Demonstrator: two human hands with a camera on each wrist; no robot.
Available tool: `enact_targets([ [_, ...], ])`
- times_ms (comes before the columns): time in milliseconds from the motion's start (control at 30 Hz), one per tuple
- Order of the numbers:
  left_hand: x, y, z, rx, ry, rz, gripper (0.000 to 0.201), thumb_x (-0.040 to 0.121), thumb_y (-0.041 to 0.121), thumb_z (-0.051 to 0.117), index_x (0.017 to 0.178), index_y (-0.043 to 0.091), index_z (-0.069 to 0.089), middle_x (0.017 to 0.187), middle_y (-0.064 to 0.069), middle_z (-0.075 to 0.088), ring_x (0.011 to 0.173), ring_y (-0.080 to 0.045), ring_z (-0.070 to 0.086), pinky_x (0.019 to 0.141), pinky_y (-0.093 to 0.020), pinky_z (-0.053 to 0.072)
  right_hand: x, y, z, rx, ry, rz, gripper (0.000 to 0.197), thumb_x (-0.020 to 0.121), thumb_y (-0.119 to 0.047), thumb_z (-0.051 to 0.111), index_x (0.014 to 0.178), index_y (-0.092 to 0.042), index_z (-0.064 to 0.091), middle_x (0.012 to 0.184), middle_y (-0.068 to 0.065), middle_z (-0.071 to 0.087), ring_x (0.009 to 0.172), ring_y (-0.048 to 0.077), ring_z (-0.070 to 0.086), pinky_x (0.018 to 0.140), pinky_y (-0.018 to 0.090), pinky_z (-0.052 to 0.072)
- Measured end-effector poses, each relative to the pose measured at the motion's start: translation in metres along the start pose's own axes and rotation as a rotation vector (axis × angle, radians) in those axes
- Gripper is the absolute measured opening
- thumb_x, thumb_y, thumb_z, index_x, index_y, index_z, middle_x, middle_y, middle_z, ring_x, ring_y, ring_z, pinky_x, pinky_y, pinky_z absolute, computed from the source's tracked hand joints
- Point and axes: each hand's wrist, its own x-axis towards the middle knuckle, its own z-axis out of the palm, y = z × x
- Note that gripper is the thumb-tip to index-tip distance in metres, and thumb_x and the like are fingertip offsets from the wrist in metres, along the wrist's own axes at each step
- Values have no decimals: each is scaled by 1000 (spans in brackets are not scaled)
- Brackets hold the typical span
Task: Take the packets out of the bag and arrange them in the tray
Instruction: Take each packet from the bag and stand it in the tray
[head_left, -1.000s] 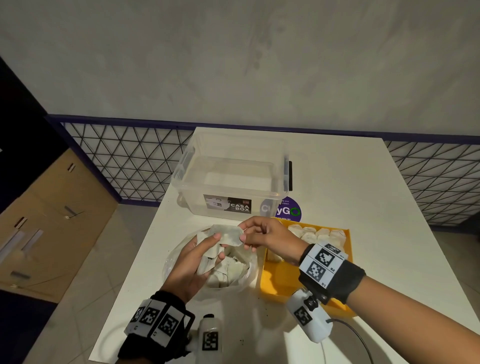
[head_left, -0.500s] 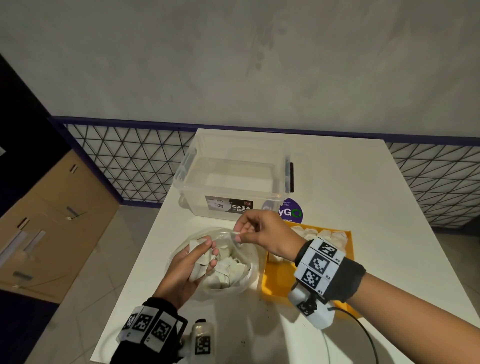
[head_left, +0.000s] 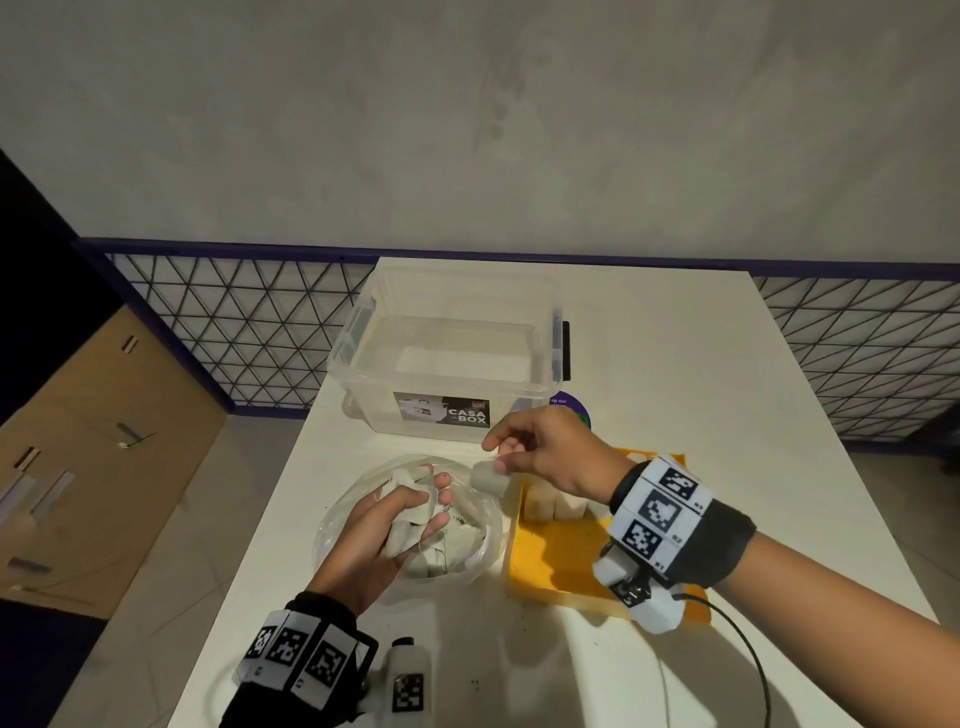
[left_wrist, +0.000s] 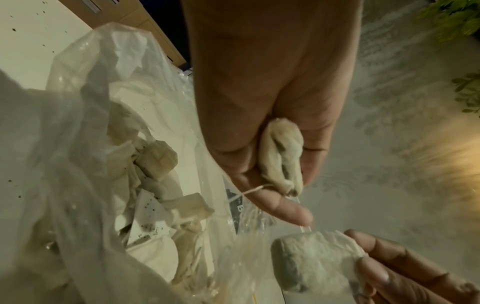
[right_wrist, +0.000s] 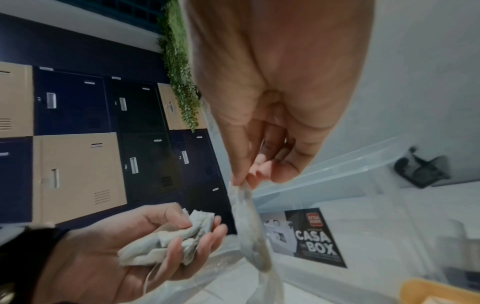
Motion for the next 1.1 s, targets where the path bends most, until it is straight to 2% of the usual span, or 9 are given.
enact_targets([
  [67,0,-1,1,18,-20,-9,28,92,2,45,113,8,63,109,-8,70,102,-17,65,74,-22,55,-5,6,-14,-58,29,14,17,80,-6,68,96,-10,70,81,-3,60,67,0,50,64,2,40],
  [200,-4,-1,7,86,-95,-29,30,92,5,45,115,-2,63,104,-8,65,108,-18,62,94,-28,48,-20,28,-41,-216,113,86,12,82,-9,67,93,-11,71,84,-5,60,66,-1,47,58,3,36],
  [267,-4,-1,12,79,-98,-25,28,92,4,46,111,-1,66,105,-9,67,103,-16,65,91,-26,51,-26,44,-47,-300,122,118,10,82,-9,67,90,-11,71,83,-3,62,61,0,46,55,4,35],
  [333,-4,-2,18,42,-85,-22,27,92,2,46,110,0,67,110,-8,70,100,-15,67,86,-23,55,-28,62,-46,-364,89,153,10,82,-8,66,90,-12,71,84,1,65,67,7,50,59,8,35],
  [433,-3,-3,22,0,-67,-21,27,93,1,48,114,-1,64,115,-11,70,104,-17,68,87,-25,54,-28,85,-39,-413,37,240,11,83,-10,65,91,-15,70,89,2,65,81,15,54,72,24,41],
  [600,-7,-4,22,-11,-29,-22,25,91,4,54,114,2,65,113,-14,70,110,-23,65,95,-32,52,-27,110,-26,-456,-40,327,13,82,-9,64,88,-20,66,89,-3,59,87,14,53,80,27,43],
  [733,-9,-6,21,10,-6,-37,27,91,8,57,116,3,64,111,-13,71,109,-23,65,99,-35,45,-21,121,-21,-547,20,361,13,84,-11,58,90,-21,65,97,4,65,92,21,59,83,29,46],
  [967,-8,-8,17,-2,-17,-67,28,93,7,51,117,1,64,114,-16,69,111,-26,64,104,-38,43,-17,129,-16,-667,132,330,19,90,-19,50,100,-26,64,104,7,62,99,23,51,77,27,36],
  [1100,-6,-7,19,6,-5,-67,26,93,7,52,117,2,63,110,-15,71,106,-23,67,90,-28,54,-20,115,-19,-668,163,192,22,91,-16,51,110,-20,61,110,4,61,104,20,47,81,26,35],
])
